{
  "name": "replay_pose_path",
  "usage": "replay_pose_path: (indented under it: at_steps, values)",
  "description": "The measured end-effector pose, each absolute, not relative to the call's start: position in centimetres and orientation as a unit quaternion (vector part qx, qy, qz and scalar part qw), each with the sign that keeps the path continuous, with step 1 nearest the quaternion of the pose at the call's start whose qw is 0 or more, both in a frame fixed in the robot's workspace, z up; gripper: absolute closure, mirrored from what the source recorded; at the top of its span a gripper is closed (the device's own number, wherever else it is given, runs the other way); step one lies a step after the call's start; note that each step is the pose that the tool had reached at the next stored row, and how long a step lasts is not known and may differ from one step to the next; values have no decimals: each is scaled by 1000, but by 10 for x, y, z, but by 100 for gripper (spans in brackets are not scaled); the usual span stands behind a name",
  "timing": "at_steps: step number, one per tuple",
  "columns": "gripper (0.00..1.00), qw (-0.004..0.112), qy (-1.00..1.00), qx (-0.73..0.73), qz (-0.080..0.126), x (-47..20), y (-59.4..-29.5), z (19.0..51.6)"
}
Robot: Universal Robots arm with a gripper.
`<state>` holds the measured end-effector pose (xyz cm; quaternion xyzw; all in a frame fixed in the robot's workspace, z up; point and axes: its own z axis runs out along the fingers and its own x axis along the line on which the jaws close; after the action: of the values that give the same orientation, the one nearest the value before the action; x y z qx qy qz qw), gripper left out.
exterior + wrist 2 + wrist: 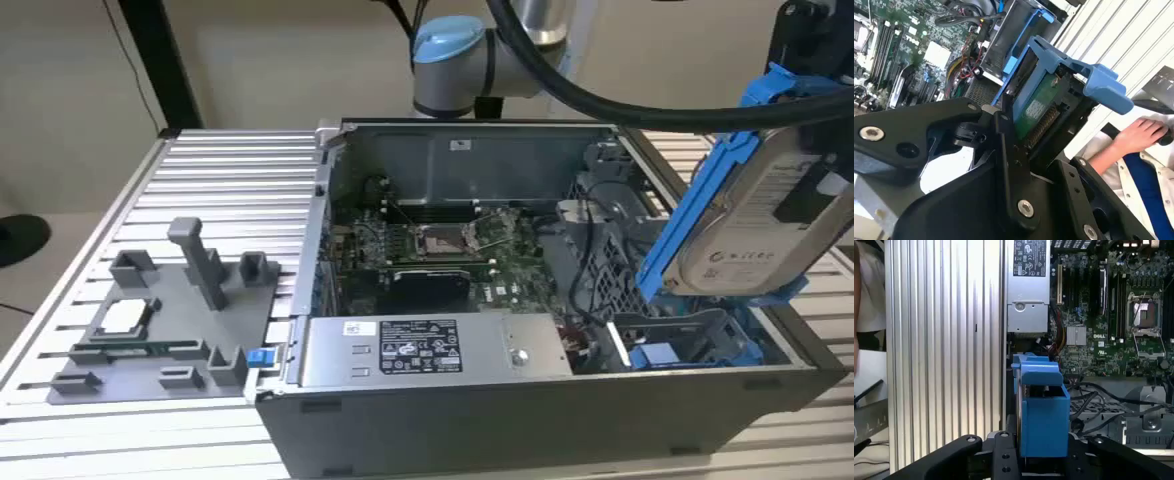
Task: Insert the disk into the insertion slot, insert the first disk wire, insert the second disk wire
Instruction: 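Insert the disk into the insertion slot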
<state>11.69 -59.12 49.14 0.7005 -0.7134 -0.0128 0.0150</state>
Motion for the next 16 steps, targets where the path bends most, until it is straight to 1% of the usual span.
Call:
replay_pose_path:
  at_steps: [16]
  values:
    - [100,15,-713,701,-13,121,-597,490]
